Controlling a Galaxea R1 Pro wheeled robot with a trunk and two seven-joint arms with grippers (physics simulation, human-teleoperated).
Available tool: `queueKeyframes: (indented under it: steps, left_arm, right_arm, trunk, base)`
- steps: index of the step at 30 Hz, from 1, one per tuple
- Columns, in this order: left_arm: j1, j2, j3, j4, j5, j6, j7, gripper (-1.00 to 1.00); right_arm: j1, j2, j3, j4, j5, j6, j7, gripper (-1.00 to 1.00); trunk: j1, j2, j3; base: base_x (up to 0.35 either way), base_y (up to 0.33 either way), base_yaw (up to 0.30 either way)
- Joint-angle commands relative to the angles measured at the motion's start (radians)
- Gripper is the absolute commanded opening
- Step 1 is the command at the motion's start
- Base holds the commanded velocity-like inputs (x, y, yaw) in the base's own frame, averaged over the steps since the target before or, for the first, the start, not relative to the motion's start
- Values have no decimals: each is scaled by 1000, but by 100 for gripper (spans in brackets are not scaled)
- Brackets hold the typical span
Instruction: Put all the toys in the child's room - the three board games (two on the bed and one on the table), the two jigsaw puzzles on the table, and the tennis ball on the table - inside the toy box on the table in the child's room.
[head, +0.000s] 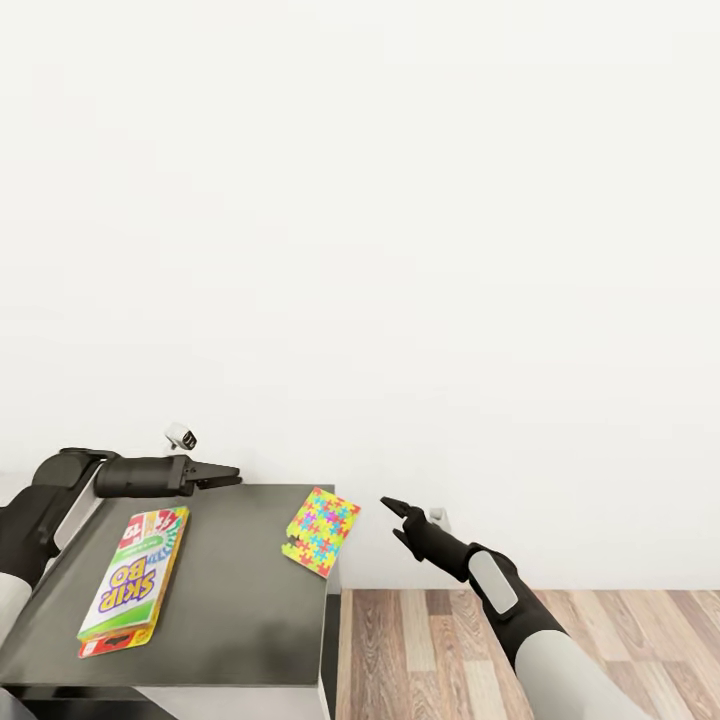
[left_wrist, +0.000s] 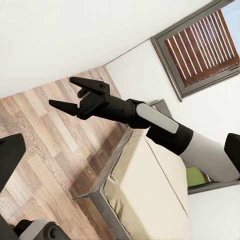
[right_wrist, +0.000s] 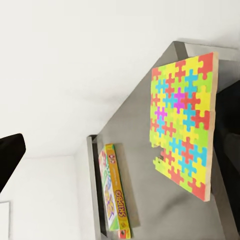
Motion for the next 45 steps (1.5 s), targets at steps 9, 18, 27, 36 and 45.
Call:
queueKeyframes:
  steps: [9,18,27,36,45]
  left_arm:
    - [-1,3,-2,-3,2,11,-4,100]
    - [-1,4,-2,-3,2,12,-5,100]
    - [-1,2,-2,-5,2,12,-5,100]
    - [-1,1,-2,-6,2,12,-5,100]
    - [-1,0,-3,-6,2,12,-4,100]
  right_arm:
    - [-10,-3,-7,81,10,4,3,100]
    - [-46,8,5,92,20,4,-5,100]
    - [-64,-4,9,90,21,5,-3,100]
    - [-97,-6,9,89,69,3,-4,100]
    - [-110,-7,7,90,114,3,-6,100]
  trunk:
    - [1,-2,-2]
    - [27,-51,-24]
    - [62,-114,-52]
    - [96,-177,-80]
    - [131,-240,-109]
  base:
    - [2,3,0]
    - [0,0,0]
    - [0,0,0]
    - [0,0,0]
    - [0,0,0]
